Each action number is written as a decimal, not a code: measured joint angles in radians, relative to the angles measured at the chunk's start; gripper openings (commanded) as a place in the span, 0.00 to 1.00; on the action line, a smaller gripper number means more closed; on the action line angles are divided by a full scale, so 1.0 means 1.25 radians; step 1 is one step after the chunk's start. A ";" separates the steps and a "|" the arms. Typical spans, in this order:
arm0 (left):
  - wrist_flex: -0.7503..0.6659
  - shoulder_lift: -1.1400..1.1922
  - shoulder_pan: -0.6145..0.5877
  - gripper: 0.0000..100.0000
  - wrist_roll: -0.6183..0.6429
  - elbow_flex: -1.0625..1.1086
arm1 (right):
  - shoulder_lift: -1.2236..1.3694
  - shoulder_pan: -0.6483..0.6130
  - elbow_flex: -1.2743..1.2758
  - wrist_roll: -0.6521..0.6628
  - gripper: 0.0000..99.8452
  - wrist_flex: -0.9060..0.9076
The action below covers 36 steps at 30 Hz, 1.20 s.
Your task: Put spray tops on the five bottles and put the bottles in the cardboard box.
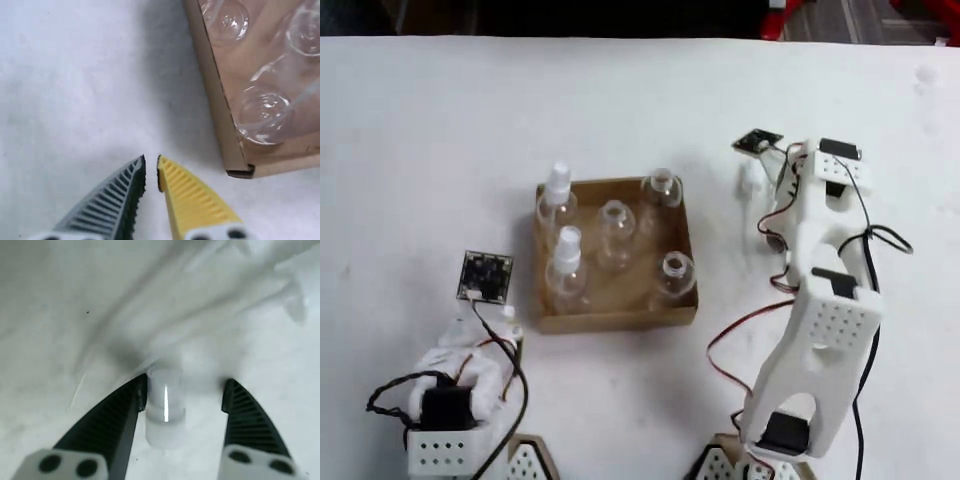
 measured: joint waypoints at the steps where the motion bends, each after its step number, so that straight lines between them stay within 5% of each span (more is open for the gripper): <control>1: 0.000 0.000 0.000 0.05 0.000 0.000 | 0.010 0.000 -0.015 0.000 0.20 0.002; 6: 0.000 0.000 0.000 0.05 0.000 0.000 | 0.034 0.004 -0.056 0.002 0.01 0.002; 15: 0.000 0.000 0.000 0.05 0.000 0.000 | -0.015 0.000 -0.065 0.002 0.01 0.076; 25: 0.000 0.000 0.000 0.05 0.000 0.000 | -0.414 -0.056 -0.065 0.000 0.02 0.221; 36: 0.000 0.000 0.000 0.05 0.000 0.000 | -0.727 -0.252 -0.065 -0.334 0.02 0.223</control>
